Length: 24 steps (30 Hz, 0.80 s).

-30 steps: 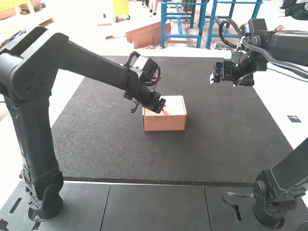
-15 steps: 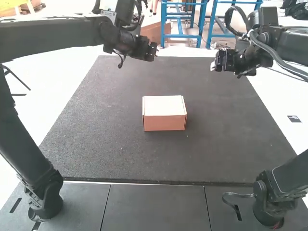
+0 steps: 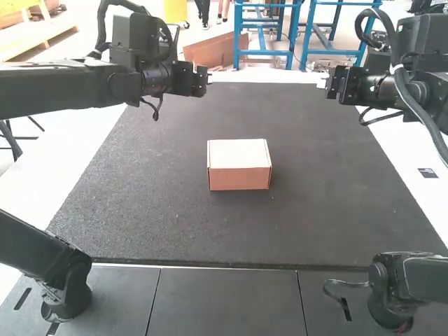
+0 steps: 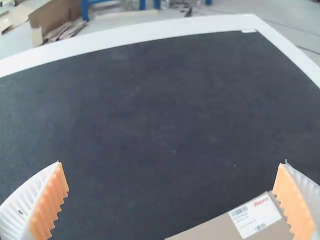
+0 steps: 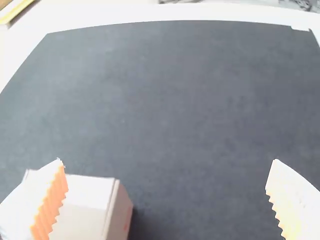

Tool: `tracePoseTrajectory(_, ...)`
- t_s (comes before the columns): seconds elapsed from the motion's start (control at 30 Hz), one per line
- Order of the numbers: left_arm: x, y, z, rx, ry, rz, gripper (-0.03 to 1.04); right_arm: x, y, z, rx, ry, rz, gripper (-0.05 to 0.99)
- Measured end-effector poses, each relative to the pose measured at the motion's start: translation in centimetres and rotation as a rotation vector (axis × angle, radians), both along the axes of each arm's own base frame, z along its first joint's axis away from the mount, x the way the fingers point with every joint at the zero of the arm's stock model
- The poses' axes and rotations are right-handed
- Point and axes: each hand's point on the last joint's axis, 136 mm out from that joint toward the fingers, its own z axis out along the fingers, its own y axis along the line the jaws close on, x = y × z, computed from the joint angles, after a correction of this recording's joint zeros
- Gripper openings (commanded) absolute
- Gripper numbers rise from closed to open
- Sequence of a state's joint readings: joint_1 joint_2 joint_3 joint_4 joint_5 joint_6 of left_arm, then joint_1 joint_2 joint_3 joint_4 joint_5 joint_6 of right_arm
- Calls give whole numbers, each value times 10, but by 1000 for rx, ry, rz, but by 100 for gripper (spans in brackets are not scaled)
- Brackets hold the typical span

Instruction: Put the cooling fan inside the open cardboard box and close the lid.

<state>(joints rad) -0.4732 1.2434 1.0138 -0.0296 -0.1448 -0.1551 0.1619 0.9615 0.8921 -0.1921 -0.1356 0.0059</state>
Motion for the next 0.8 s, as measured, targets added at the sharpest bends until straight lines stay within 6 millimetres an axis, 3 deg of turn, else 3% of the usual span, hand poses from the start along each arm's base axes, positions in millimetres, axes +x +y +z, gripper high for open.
tracePoseTrajectory(0.1,-15,10,8,-25,-56,12,97,-12,-2,12,12,-74,0,91)
tracePoseTrajectory(0.53,-77,55,-3,-98,-224,80,97,-72,-23,38,22,-351,-60,90)
tracePoseTrajectory(0.8,-103,78,-11,-87,-316,126,97,-90,-37,43,11,-442,-121,91)
